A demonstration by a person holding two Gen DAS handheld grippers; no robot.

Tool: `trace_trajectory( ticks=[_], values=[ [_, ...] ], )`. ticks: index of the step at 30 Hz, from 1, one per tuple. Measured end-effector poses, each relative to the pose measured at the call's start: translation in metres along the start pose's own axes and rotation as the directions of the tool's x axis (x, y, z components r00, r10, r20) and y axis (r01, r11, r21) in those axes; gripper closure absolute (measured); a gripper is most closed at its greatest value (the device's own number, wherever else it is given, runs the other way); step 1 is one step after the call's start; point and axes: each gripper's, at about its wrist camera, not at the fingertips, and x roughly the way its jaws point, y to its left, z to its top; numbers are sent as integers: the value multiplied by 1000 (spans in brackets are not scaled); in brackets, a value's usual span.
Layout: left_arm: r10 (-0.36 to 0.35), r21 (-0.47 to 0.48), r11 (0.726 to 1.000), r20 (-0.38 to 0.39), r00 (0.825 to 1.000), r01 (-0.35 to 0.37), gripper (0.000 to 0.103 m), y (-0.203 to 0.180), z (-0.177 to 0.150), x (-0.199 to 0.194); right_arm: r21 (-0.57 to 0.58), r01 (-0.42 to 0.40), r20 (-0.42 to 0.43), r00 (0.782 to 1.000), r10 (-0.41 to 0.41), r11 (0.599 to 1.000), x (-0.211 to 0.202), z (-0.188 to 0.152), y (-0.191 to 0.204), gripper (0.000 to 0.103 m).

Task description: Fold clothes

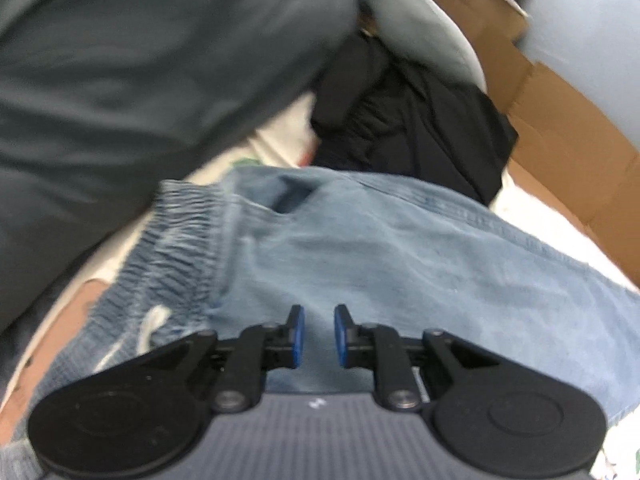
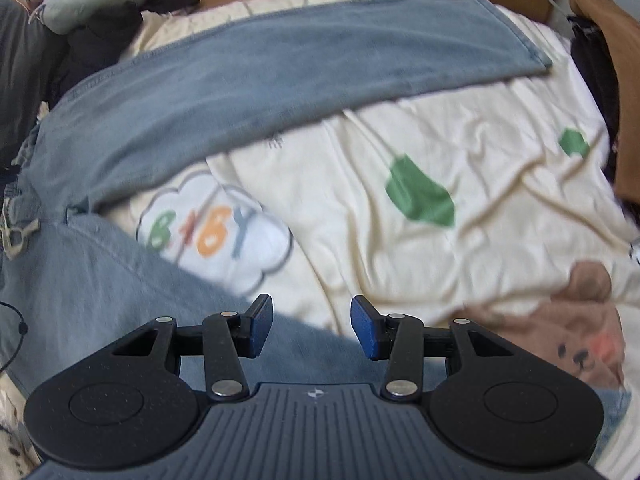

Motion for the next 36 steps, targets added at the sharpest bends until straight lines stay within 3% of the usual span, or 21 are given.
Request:
trace_trajectory(
  ticks=[3,6,12,16,21,25,29,31,34,36],
  values=[
    [22,28,999,-15,1000,-21,85,-6,1,24,-10,-12,42,999,12,1000,8,21,10,53],
    [63,37,997,-16,998,-62,86,-9,2,45,23,-76,72,995,75,997,24,61,22,53],
    [125,79,989,31,992,-127,85,-10,13,64,-48,-124,150,980,130,991,58,134,57,53],
    [203,75,976,35,979,-205,100,-3,30,80,-43,-88,128,987,92,995,95,154,63,53],
    [226,95,970,9,974,-226,99,-3,49,74,-2,-43,61,997,43,999,143,167,55,54],
    [168,142,974,53,984,-174,95,-19,44,46,-25,-24,120,992,26,999,157,183,55,54],
    [19,206,978,43,999,-27,93,-48,25,34,-71,50,143,989,-40,996,169,205,70,51],
    [-36,264,964,14,999,31,89,-67,14,40,-93,68,150,987,-54,993,174,217,75,48],
    [-12,357,934,27,1000,1,89,-87,4,56,-136,79,118,991,-63,988,178,241,78,47],
    [-4,344,939,41,999,-10,89,-88,8,64,-166,80,133,989,-58,983,173,250,83,49]
  ],
)
